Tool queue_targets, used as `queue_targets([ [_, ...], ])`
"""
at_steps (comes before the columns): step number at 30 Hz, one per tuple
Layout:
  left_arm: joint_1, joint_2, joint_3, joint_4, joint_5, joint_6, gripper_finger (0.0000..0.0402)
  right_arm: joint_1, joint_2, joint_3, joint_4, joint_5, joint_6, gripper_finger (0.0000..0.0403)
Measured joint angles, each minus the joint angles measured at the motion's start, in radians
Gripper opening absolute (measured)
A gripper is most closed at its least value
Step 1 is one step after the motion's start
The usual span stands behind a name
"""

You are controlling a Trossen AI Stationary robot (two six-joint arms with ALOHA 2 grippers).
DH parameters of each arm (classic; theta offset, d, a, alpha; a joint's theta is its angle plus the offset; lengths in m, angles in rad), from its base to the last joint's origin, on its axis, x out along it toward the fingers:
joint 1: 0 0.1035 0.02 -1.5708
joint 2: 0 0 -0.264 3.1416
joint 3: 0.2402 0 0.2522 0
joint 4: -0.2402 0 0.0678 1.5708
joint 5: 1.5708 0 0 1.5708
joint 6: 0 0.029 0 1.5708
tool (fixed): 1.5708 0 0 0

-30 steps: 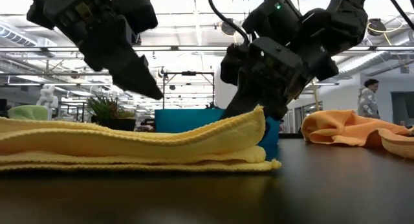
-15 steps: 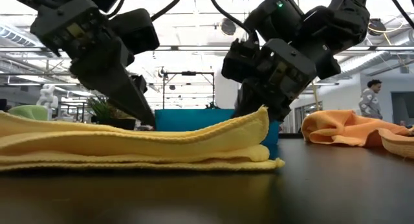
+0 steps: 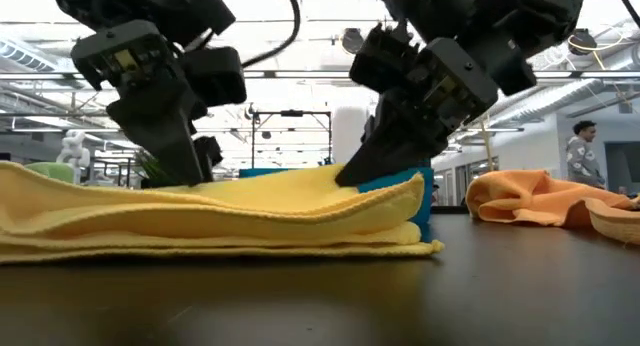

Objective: Fold microfiber towels
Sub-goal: Put the folded yellow microfiber cloth into the blue bin

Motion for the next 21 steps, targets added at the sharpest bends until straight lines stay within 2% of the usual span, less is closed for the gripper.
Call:
queue_targets([
  [7, 0.04, 0.001, 0.0, -0.025, 0.167, 0.005, 0.0218, 0.03, -0.068, 0.001, -0.055, 0.055, -0.039, 0.0004],
  [12, 0.03, 0.001, -0.001, -0.086, 0.169, -0.016, 0.0218, 0.043, -0.101, 0.001, -0.091, 0.105, -0.044, 0.0004],
  [16, 0.015, 0.001, -0.001, -0.079, 0.147, -0.012, 0.0216, 0.044, -0.108, 0.001, -0.106, 0.106, -0.044, 0.0003],
  [19, 0.002, 0.001, -0.001, -0.081, 0.141, -0.011, 0.0192, 0.044, -0.108, 0.001, -0.109, 0.107, -0.043, 0.0003],
  [21, -0.003, 0.001, -0.001, -0.084, 0.137, -0.01, 0.016, 0.043, -0.108, 0.001, -0.113, 0.107, -0.039, 0.0003],
])
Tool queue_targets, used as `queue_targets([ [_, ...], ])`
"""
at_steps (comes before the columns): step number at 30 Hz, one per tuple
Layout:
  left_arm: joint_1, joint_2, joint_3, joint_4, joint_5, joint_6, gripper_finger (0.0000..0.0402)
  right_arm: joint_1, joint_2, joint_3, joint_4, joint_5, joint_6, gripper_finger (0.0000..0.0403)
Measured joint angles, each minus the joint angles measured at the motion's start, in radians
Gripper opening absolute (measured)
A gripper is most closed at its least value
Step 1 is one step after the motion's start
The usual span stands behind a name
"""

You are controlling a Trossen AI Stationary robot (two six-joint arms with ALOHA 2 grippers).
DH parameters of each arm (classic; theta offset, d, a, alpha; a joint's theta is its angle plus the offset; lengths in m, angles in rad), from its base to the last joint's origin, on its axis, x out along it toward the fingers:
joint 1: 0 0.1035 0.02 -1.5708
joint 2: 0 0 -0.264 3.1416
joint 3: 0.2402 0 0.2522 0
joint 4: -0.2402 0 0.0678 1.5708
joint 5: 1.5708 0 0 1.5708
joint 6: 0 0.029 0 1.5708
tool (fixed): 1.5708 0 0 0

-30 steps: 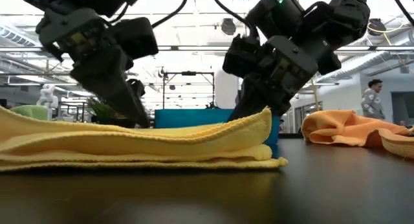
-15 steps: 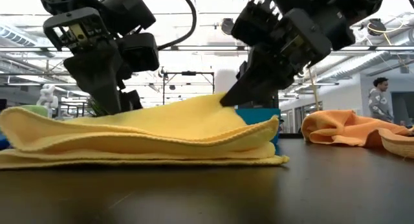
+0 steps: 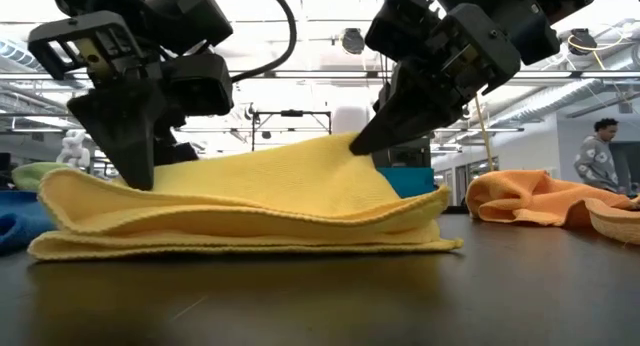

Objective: Fold microfiber towels
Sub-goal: Put the folded yellow microfiber cloth into the blue bin

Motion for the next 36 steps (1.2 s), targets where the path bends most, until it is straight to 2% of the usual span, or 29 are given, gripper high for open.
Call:
queue_targets([
  [5, -0.003, -0.007, 0.0, -0.004, -0.028, 0.024, 0.0031, 0.0, 0.0, 0.0, -0.003, 0.004, 0.002, 0.0003],
  [6, 0.004, -0.012, 0.0, -0.003, -0.03, 0.026, 0.0017, -0.001, -0.003, 0.0, -0.005, 0.005, 0.002, 0.0003],
  [11, 0.052, -0.068, 0.0, -0.005, -0.075, 0.047, 0.0022, -0.003, -0.054, 0.0, -0.056, 0.062, -0.002, 0.0003],
  [17, 0.127, -0.201, 0.0, -0.002, -0.14, 0.133, 0.0007, -0.005, -0.198, 0.0, -0.155, 0.18, -0.026, 0.0004],
  [21, 0.17, -0.292, 0.024, -0.009, -0.206, 0.202, 0.0014, -0.023, -0.295, 0.0, -0.177, 0.187, -0.035, 0.0004],
  [25, 0.214, -0.331, 0.095, -0.051, -0.256, 0.264, 0.0006, -0.054, -0.371, 0.0, -0.19, 0.188, -0.057, 0.0004],
  [33, 0.278, -0.308, 0.293, -0.324, -0.293, 0.415, 0.0005, -0.121, -0.482, 0.001, -0.288, 0.236, -0.062, 0.0005],
  [36, 0.311, -0.309, 0.333, -0.358, -0.292, 0.455, 0.0009, -0.157, -0.513, 0.001, -0.344, 0.236, -0.037, 0.0005],
])
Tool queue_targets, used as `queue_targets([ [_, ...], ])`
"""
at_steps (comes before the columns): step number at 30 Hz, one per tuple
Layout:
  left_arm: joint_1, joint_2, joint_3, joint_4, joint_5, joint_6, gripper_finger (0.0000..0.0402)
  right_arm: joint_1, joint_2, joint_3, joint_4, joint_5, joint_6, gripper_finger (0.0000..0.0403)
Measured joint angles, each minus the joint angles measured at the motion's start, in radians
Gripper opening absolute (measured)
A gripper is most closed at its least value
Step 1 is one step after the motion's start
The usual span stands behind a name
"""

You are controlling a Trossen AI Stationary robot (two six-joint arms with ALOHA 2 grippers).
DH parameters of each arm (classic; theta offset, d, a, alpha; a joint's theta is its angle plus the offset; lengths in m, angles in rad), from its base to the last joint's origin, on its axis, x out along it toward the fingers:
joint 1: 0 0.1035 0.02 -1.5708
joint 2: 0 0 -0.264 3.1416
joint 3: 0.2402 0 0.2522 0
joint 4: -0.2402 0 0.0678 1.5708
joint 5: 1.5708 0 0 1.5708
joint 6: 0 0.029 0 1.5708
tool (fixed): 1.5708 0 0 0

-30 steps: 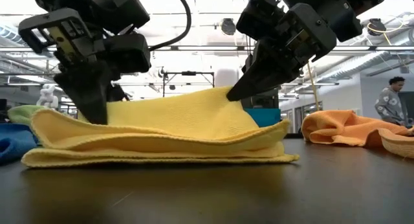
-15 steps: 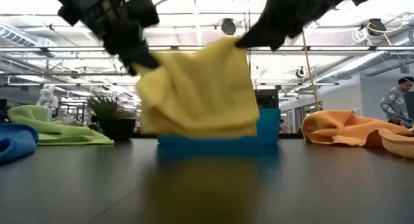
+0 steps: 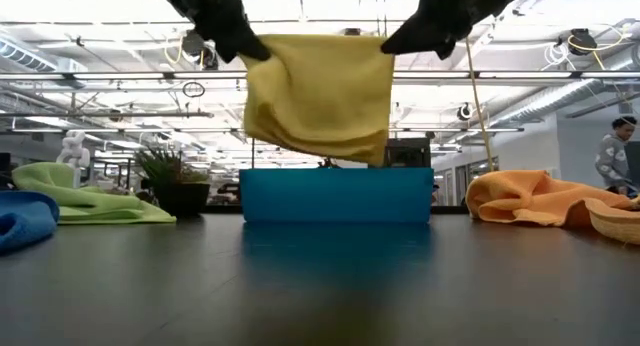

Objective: Fold microfiber towels
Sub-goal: Put the folded yellow microfiber cloth into the blue bin

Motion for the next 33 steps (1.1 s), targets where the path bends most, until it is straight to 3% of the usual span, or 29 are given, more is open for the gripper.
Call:
queue_targets([
  [10, 0.127, 0.079, 0.003, 0.009, 0.068, 0.04, 0.0004, -0.129, -0.013, 0.0, -0.054, -0.041, 0.062, 0.0005],
  [16, 0.144, 0.106, 0.003, 0.003, 0.177, 0.039, 0.0004, -0.174, -0.014, 0.0, -0.054, -0.267, 0.137, 0.0005],
  [19, 0.137, 0.071, 0.001, -0.003, 0.253, 0.032, 0.0004, -0.176, -0.017, 0.0, -0.028, -0.391, 0.17, 0.0005],
  [22, 0.12, 0.028, 0.002, 0.004, 0.26, 0.039, 0.0004, -0.176, -0.031, 0.0, 0.006, -0.466, 0.198, 0.0005],
  [28, 0.129, 0.007, 0.009, 0.013, 0.241, 0.078, 0.0003, -0.187, -0.065, 0.0, 0.017, -0.496, 0.221, 0.0005],
  [33, 0.16, 0.105, 0.009, 0.0, 0.265, 0.092, 0.0003, -0.208, -0.054, -0.029, 0.006, -0.5, 0.278, 0.0005],
])
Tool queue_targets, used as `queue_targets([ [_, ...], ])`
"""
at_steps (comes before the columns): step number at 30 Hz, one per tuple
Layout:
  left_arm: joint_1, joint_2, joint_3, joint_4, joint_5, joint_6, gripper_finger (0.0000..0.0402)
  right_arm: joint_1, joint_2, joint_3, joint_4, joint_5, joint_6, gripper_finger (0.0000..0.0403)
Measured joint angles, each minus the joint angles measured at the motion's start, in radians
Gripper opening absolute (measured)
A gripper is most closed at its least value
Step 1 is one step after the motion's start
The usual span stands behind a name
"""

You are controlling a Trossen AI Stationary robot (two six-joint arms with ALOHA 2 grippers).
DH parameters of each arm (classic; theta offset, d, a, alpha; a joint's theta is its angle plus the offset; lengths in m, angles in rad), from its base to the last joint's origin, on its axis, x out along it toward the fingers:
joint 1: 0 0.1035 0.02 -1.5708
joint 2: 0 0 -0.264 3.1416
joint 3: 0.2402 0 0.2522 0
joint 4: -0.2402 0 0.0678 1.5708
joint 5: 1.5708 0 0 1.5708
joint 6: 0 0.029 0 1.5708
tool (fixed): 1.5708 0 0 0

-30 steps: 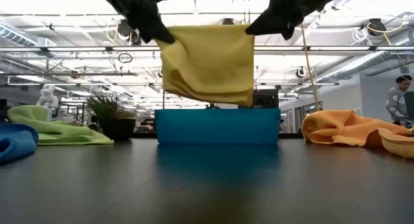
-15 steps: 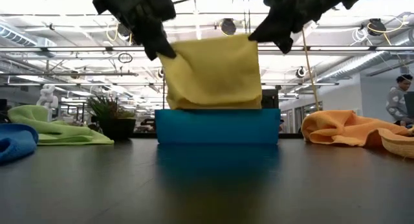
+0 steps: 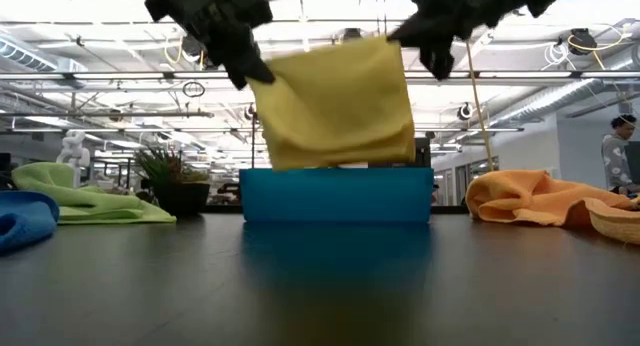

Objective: Fold microfiber towels
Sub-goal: Put the folded yellow microfiber cloth into the blue bin

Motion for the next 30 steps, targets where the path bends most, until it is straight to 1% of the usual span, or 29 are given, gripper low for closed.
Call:
queue_targets([
  [6, 0.056, 0.098, 0.001, 0.013, 0.005, 0.026, 0.0003, -0.091, 0.0, -0.101, 0.039, 0.0, 0.045, 0.0005],
  [11, 0.118, 0.136, 0.003, 0.035, -0.005, 0.031, 0.0002, -0.19, 0.0, -0.196, 0.161, -0.001, 0.056, 0.0005],
  [16, 0.16, 0.155, 0.004, 0.093, -0.017, 0.043, 0.0001, -0.267, 0.008, -0.254, 0.233, -0.008, 0.039, 0.0005],
  [20, 0.175, 0.19, 0.002, 0.106, -0.017, 0.049, 0.0001, -0.291, 0.055, -0.265, 0.246, -0.014, 0.033, 0.0006],
  [26, 0.174, 0.269, 0.001, 0.097, -0.009, 0.051, 0.0001, -0.292, 0.16, -0.266, 0.253, -0.011, 0.019, 0.0006],
  [28, 0.174, 0.289, 0.001, 0.097, -0.03, 0.051, 0.0001, -0.292, 0.19, -0.266, 0.268, -0.005, 0.01, 0.0006],
  [30, 0.174, 0.298, 0.001, 0.097, -0.073, 0.057, 0.0002, -0.292, 0.21, -0.267, 0.299, -0.002, -0.008, 0.0006],
])
